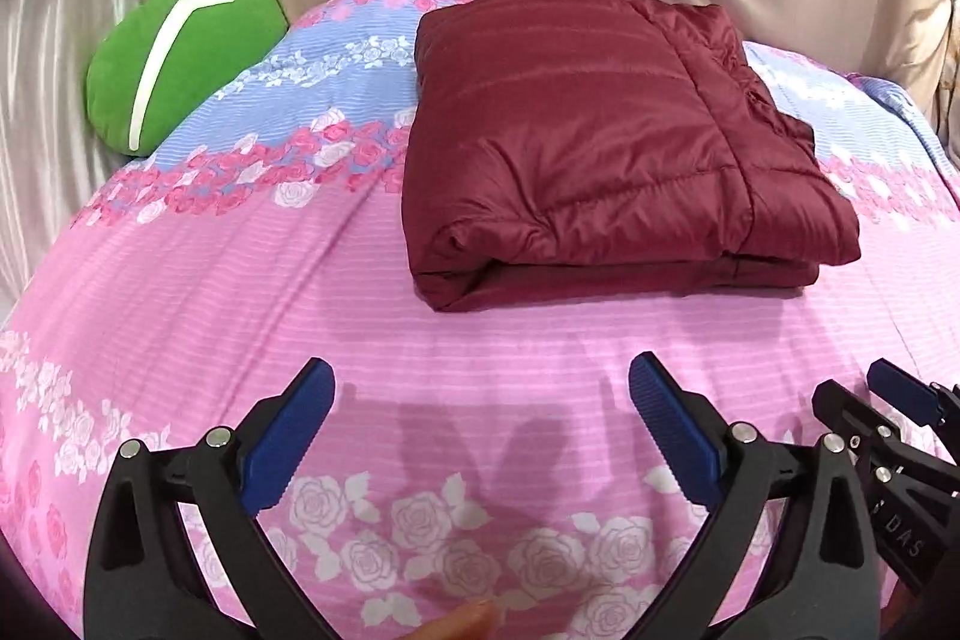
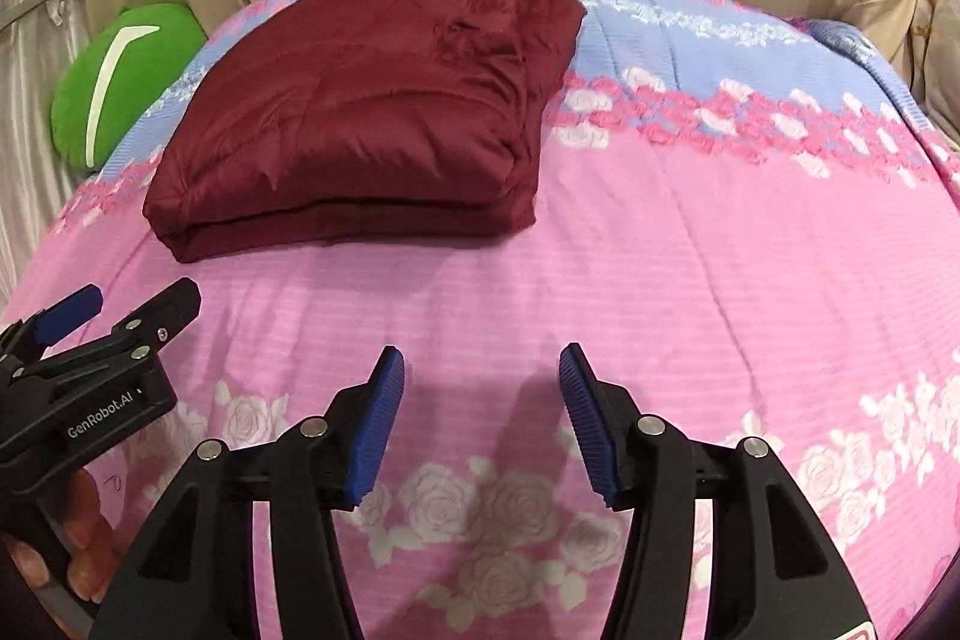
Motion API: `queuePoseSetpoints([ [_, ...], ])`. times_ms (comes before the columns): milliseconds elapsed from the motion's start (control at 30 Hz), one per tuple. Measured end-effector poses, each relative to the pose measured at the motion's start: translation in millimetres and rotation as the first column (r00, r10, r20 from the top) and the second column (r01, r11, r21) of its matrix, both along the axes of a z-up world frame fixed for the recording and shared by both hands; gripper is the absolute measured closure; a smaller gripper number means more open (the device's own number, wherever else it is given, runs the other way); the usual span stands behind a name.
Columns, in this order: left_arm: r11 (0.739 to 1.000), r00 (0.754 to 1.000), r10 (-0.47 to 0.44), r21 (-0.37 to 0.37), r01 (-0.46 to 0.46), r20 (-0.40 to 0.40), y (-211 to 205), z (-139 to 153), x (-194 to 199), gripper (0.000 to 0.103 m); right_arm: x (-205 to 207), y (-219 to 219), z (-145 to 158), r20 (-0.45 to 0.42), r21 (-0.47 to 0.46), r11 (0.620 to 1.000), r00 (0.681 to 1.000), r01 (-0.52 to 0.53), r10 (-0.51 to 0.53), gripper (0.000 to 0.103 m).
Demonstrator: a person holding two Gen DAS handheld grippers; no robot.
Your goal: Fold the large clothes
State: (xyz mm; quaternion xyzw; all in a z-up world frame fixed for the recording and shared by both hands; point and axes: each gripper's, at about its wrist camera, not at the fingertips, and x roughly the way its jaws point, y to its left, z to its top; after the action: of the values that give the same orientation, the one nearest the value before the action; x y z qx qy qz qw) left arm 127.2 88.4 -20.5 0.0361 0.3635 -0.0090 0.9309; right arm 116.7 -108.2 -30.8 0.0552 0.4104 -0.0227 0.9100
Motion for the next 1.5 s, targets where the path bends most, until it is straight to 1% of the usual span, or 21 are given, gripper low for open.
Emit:
queuePoseSetpoints([
  [33,1.0,1.0,0.003,0.001,-0.003,-0.01,-0.3,-1.3,0.3,0.006,-1.1,0.3,0.2,0.004,-0.002,1.0,1.0,0.001,-0.001,0.046],
  [100,1.0,1.0,0.001,0.011,-0.001,-0.019,-3.0,-2.6,-0.1,0.006,-1.9,1.3,-0.2,0.003,-0.004,1.0,1.0,0.001,-0.001,0.044],
  [133,1.0,1.0,0.001,0.024,0.0,-0.016,-5.1,-2.6,-1.0,0.006,-1.9,2.2,-0.7,0.0,-0.004,1.0,1.0,0.0,0.0,0.044],
  [333,0.999,1.0,-0.012,0.049,0.013,-0.012,-11.4,-3.3,-2.6,0.006,-3.7,11.8,-1.7,-0.004,-0.03,0.999,1.0,-0.027,0.026,0.042],
  [467,0.997,1.0,-0.013,0.079,0.013,-0.009,-17.2,-4.0,-4.4,0.006,-4.5,14.1,-1.5,-0.005,-0.036,0.999,1.0,-0.019,0.018,0.042],
  [833,0.996,1.0,0.005,0.092,-0.004,-0.011,-18.6,-5.1,-4.3,0.006,-5.2,16.0,-1.9,-0.013,-0.045,0.999,1.0,0.002,-0.003,0.042],
  [1500,0.995,1.0,0.004,0.096,-0.003,-0.013,-18.7,-6.5,-3.5,0.007,-6.9,18.4,-1.9,-0.015,-0.055,0.998,1.0,0.021,-0.022,0.042],
])
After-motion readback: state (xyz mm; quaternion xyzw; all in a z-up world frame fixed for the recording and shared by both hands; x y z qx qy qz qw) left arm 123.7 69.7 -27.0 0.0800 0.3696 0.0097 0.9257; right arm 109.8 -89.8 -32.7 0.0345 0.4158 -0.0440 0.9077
